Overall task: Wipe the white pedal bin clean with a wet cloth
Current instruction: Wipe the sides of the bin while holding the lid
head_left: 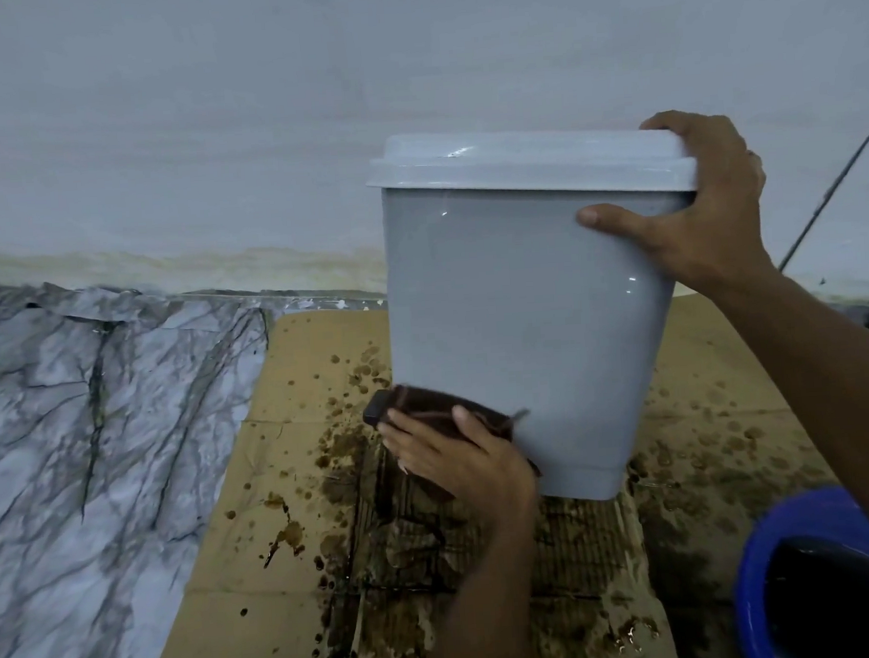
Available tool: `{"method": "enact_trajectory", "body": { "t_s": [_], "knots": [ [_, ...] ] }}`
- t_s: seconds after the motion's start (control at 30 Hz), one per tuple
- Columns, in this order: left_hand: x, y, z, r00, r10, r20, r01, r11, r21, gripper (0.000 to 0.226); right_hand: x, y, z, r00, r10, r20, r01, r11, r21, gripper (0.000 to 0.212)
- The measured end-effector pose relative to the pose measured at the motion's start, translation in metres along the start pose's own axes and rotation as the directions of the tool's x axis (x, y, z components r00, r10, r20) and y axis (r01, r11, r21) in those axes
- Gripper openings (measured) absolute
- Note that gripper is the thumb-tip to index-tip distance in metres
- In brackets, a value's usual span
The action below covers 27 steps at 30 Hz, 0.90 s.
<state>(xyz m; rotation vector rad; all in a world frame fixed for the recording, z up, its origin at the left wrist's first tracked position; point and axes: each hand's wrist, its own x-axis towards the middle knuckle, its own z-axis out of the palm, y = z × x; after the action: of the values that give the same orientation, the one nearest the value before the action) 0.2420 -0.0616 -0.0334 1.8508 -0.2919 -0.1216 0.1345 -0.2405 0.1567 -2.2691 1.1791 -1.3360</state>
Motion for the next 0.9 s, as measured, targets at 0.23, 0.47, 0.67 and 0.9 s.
{"method": "enact_trajectory", "body": {
  "t_s": [0.23, 0.47, 0.67, 0.9],
  "knots": [
    [-0.019, 0.014, 0.014, 0.694, 0.627, 0.354, -0.703, 0.697, 0.143, 0.068, 0.000, 0.000, 0.000, 1.000, -0.003, 0.012, 0.003, 1.000, 0.003, 0.083],
    [0.034, 0.019, 0.005, 0.987, 0.157, -0.037, -0.156, 0.987, 0.036, 0.070, 0.000, 0.002, 0.003, 1.000, 0.001, -0.013, -0.001, 1.000, 0.001, 0.084],
    [-0.039, 0.015, 0.015, 0.981, -0.192, -0.021, 0.189, 0.977, -0.100, 0.075, -0.001, 0.006, 0.004, 0.999, -0.013, -0.045, 0.013, 1.000, 0.006, 0.083],
    [-0.030, 0.014, 0.012, 0.826, 0.492, 0.275, -0.536, 0.836, 0.115, 0.072, -0.001, 0.004, 0.003, 0.999, -0.025, -0.045, 0.025, 1.000, 0.005, 0.081]
  ]
}}
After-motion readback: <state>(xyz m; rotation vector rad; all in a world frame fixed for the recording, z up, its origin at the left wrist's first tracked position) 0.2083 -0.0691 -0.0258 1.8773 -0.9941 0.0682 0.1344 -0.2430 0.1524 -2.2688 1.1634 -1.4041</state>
